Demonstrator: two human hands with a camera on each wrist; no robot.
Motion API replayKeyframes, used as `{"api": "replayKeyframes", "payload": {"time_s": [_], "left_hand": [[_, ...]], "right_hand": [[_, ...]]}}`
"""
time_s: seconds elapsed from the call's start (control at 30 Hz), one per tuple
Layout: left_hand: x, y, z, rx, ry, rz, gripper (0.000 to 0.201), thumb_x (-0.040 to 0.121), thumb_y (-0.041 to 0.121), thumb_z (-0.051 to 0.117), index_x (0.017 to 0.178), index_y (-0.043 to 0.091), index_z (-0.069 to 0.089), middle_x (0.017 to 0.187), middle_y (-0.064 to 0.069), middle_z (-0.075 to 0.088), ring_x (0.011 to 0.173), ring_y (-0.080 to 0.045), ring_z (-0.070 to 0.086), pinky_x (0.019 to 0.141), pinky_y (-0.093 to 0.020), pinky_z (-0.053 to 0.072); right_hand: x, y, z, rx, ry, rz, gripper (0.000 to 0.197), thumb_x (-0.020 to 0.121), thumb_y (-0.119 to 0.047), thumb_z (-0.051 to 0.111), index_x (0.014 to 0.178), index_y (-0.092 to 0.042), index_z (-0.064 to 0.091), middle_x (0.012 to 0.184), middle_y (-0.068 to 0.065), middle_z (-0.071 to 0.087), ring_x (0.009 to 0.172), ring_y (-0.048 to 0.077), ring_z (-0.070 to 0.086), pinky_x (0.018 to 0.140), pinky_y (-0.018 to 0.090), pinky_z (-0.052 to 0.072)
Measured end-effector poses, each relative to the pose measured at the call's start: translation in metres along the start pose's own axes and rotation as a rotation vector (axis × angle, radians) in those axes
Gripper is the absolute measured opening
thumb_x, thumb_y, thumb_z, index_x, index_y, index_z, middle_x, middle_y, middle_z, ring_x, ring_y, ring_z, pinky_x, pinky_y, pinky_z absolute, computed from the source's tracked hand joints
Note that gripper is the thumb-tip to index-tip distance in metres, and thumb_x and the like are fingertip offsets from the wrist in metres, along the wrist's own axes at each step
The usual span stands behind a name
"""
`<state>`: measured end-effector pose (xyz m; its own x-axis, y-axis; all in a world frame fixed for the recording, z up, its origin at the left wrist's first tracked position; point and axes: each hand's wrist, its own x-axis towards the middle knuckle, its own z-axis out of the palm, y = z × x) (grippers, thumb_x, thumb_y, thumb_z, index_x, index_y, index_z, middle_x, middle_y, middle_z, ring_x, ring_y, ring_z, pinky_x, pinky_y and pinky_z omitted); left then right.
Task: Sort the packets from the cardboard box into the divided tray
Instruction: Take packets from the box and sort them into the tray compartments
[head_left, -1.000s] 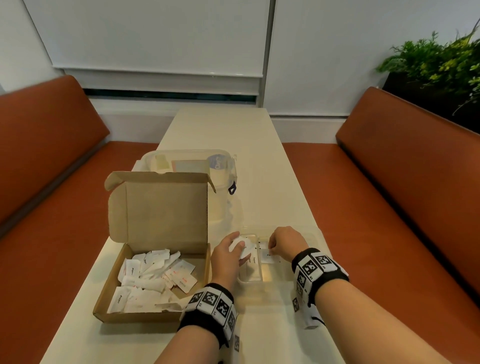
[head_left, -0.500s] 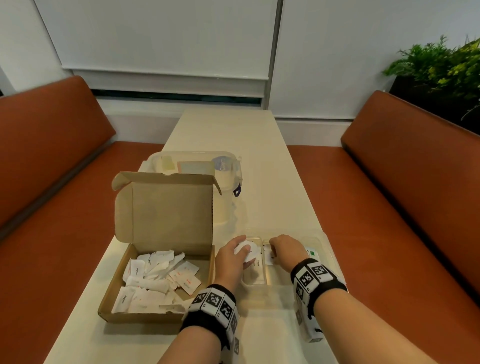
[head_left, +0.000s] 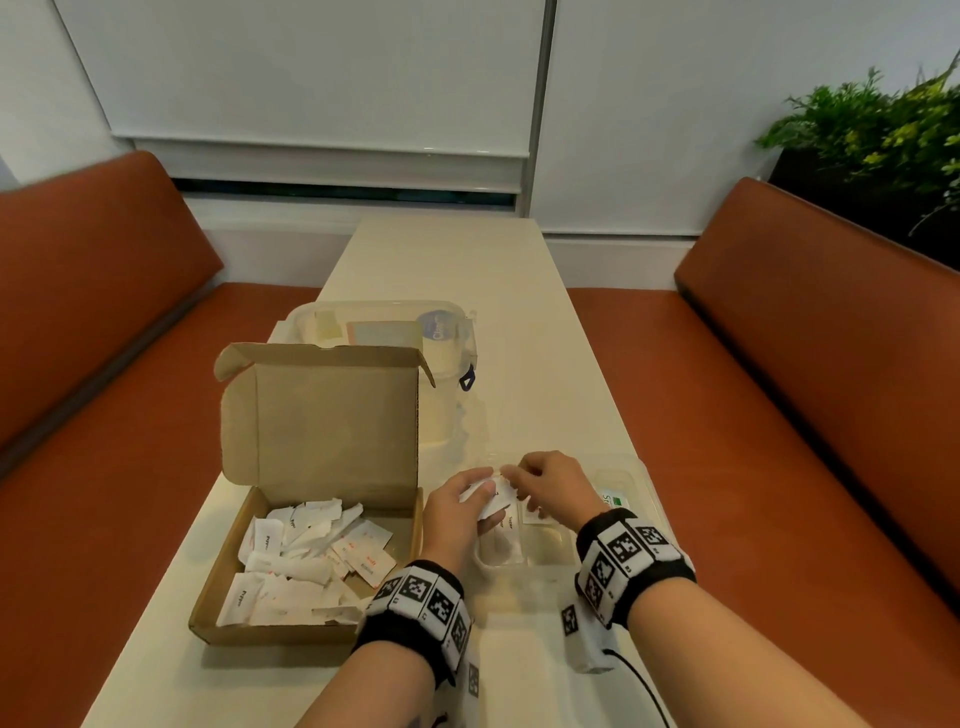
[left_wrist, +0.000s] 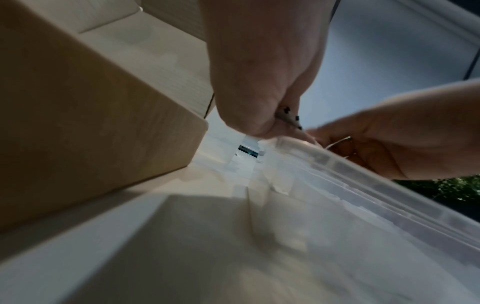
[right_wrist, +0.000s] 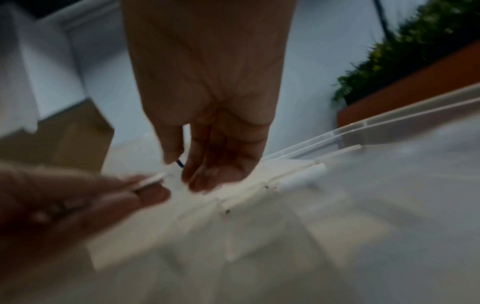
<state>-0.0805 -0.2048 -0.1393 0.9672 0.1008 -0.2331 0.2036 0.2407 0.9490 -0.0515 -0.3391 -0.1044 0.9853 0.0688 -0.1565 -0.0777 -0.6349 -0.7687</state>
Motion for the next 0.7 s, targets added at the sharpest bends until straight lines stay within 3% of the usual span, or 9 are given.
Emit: {"api": "replayKeyframes", "payload": {"time_s": [0.1,0.2,0.33,0.4,0.5,0.7], "left_hand": [[-0.001,0.004,0.002,-0.070,0.001,-0.044,0.013,0.093,0.011,0.058,0.099,0.010,0.069,0.105,-0.009,0.064,0.094,-0.020,0.065,0.064,-0.022,0.058],[-0.001,0.012,0.005,-0.142,-0.039,-0.115,0.020,0.095,0.014,0.054,0.104,0.004,0.069,0.104,-0.016,0.063,0.094,-0.025,0.064,0.062,-0.024,0.059],[-0.003,0.013,0.006,-0.065,-0.112,-0.081,0.031,0.093,-0.006,0.050,0.121,0.001,0.060,0.124,-0.017,0.056,0.107,-0.030,0.062,0.067,-0.020,0.058],[-0.005,0.013,0.008,-0.016,-0.103,-0.074,0.033,0.093,-0.008,0.048,0.120,0.005,0.061,0.128,-0.011,0.052,0.110,-0.031,0.062,0.065,-0.017,0.057],[-0.005,0.015,0.008,0.027,-0.064,-0.052,0.032,0.095,-0.005,0.047,0.117,0.011,0.064,0.123,-0.007,0.052,0.108,-0.028,0.063,0.064,-0.016,0.056],[-0.005,0.020,0.010,0.067,-0.069,-0.013,0.016,0.093,0.013,0.059,0.106,0.007,0.067,0.114,-0.014,0.063,0.103,-0.025,0.063,0.062,-0.016,0.056]], "right_hand": [[-0.004,-0.005,-0.001,0.219,-0.070,0.030,0.017,0.080,-0.012,0.074,0.078,-0.006,0.059,0.062,0.002,0.058,0.052,0.010,0.057,0.048,0.018,0.048],[-0.003,-0.004,-0.004,0.300,-0.020,0.052,0.017,0.078,-0.001,0.074,0.074,-0.009,0.060,0.063,0.004,0.059,0.049,0.007,0.057,0.048,0.015,0.046],[0.000,0.000,-0.012,0.356,0.067,0.038,0.005,0.084,-0.003,0.068,0.088,-0.005,0.069,0.071,0.002,0.065,0.060,0.010,0.058,0.057,0.015,0.050],[0.002,-0.001,-0.019,0.340,0.079,0.018,0.013,0.087,-0.004,0.064,0.098,-0.004,0.071,0.076,0.000,0.066,0.062,0.007,0.059,0.060,0.013,0.050],[0.004,-0.009,-0.034,0.199,0.012,-0.033,0.013,0.086,-0.007,0.067,0.098,-0.008,0.072,0.072,-0.004,0.066,0.057,-0.003,0.059,0.056,0.008,0.047],[0.006,-0.026,-0.044,-0.045,-0.126,-0.082,0.016,0.078,-0.010,0.076,0.087,-0.010,0.062,0.069,0.001,0.064,0.058,0.010,0.061,0.061,0.018,0.053]]}}
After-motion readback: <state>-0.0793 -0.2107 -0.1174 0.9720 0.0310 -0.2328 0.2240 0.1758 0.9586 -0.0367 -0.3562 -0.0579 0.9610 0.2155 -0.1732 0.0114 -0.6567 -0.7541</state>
